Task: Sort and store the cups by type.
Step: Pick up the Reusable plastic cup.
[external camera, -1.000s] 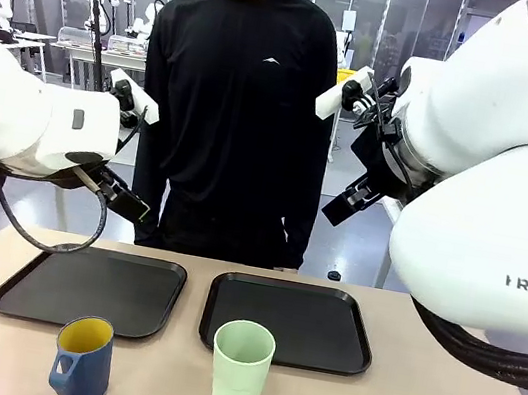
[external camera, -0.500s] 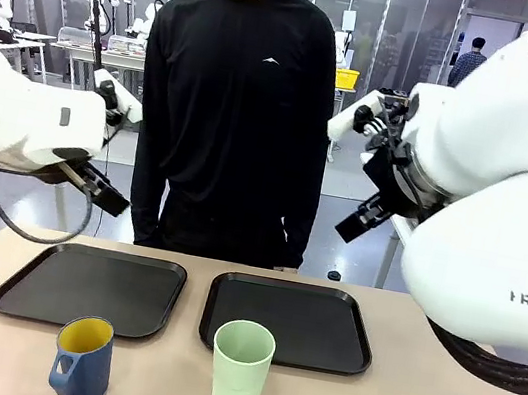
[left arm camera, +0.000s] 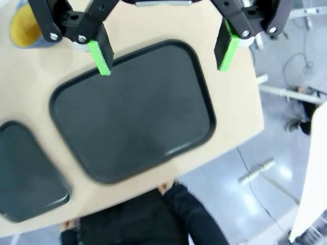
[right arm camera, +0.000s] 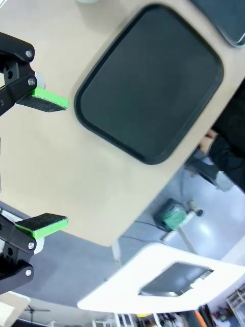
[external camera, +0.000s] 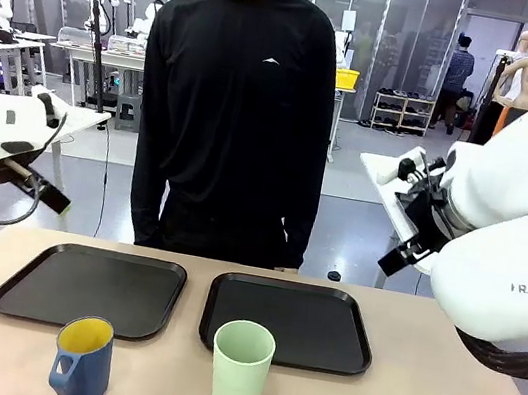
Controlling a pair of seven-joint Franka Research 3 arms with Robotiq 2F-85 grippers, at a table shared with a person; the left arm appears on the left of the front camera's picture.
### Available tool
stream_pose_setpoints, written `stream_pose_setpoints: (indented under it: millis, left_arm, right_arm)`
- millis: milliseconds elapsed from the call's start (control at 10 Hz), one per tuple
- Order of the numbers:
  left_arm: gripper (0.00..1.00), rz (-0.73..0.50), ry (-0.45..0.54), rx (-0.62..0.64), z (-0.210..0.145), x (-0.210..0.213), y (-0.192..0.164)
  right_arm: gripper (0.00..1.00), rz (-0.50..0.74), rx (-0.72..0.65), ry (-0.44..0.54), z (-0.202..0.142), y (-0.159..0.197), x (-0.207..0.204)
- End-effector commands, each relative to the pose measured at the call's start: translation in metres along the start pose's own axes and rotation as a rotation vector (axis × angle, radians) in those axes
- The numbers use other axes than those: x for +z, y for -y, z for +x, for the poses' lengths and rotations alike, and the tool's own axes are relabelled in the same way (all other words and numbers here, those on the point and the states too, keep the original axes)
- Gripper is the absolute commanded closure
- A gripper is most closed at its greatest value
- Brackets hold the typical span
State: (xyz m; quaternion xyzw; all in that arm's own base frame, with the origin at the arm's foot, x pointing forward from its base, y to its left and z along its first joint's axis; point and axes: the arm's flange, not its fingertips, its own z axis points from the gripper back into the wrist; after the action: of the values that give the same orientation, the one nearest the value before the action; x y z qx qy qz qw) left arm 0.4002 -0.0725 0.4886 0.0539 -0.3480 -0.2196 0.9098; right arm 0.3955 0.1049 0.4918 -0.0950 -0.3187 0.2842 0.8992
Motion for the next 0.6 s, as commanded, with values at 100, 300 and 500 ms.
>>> stream_pose_setpoints:
  millis: [100,300,500]
  left_arm:
    - [0.00,-0.085,-0.100,0.106,-0.031,-0.048,-0.023]
    - [0.00,-0.104,-0.122,0.160,-0.045,-0.069,-0.032]
    - [0.00,-0.104,-0.134,0.179,-0.051,-0.074,-0.034]
  right_arm:
    - [0.00,0.088,-0.086,-0.038,-0.019,0.017,-0.063]
    - [0.00,0.110,-0.126,-0.063,-0.033,0.019,-0.084]
    - [0.00,0.120,-0.150,-0.090,-0.042,0.021,-0.098]
